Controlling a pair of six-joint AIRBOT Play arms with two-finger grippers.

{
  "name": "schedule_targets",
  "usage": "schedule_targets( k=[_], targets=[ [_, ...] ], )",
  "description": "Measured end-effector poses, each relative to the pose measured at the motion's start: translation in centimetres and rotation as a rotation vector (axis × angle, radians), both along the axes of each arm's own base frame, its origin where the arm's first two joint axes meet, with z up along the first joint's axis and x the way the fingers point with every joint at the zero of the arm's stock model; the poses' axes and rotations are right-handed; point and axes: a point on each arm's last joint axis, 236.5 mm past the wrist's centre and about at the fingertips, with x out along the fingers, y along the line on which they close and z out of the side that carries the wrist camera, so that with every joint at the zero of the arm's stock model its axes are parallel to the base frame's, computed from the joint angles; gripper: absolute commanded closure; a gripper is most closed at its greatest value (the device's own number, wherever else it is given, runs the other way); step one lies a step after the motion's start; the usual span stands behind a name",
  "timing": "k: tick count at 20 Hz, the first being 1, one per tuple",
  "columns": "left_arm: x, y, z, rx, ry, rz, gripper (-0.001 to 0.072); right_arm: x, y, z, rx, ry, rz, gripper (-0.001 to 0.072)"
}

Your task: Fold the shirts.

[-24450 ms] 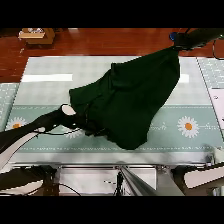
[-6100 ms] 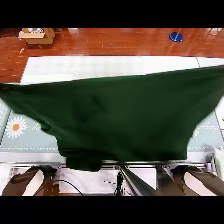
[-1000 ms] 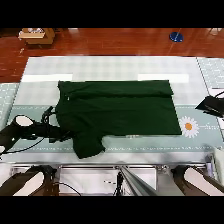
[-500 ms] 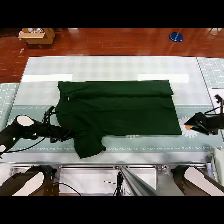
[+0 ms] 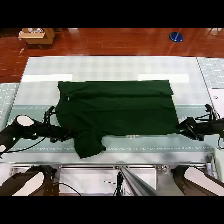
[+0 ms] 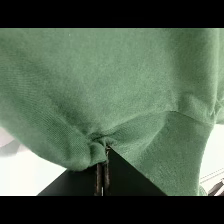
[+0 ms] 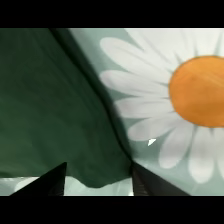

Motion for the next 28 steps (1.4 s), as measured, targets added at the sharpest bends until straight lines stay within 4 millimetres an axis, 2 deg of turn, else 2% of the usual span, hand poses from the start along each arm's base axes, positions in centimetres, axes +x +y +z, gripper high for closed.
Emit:
schedule_targets(
  k=[2,3,5,9,12,14,18,20,21,23,28],
  targets=[
    [0.0,0.0,0.0,0.0,0.0,0.0,0.0686,0.1,0.5,-0.2,0.028,0.006,-0.01,0.027],
    [0.0,0.0,0.0,0.0,0.0,0.0,0.0687,0.1,0.8,-0.3,0.039,0.013,-0.005,0.0381],
    [0.0,0.0,0.0,0.0,-0.001,0.0,0.0687,-0.2,1.0,-1.0,0.032,0.032,0.02,0.0678],
    [0.8,0.5,0.2,0.024,-0.026,-0.015,0.0687,1.1,1.7,-0.6,0.049,-0.015,0.042,0.0679],
    [4.3,1.9,1.7,0.088,-0.14,-0.029,0.0687,3.6,2.2,2.7,0.084,-0.133,0.087,0.0679],
    [7.5,1.6,5.1,0.071,-0.24,-0.027,0.0687,5.7,1.8,5.9,0.073,-0.236,0.107,0.0679],
    [13.6,1.5,13.6,0.06,-0.47,-0.029,0.0687,10.9,1.8,12.8,0.066,-0.465,0.093,0.068],
    [16.1,1.6,16.9,0.064,-0.566,-0.012,0.0687,12.9,2.3,14.9,0.041,-0.54,0.105,0.068],
    [17.1,1.8,17.8,0.07,-0.595,-0.002,0.0687,14.1,2.6,15.6,0.023,-0.574,0.106,0.068],
    [18.7,2.1,18.0,0.075,-0.612,0.016,0.0687,16.6,2.8,16.1,-0.017,-0.621,0.098,0.068],
    [21.5,2.7,14.0,0.081,-0.535,0.034,0.0687,22.2,3.4,14.2,-0.061,-0.643,0.072,0.068]
  ],
)
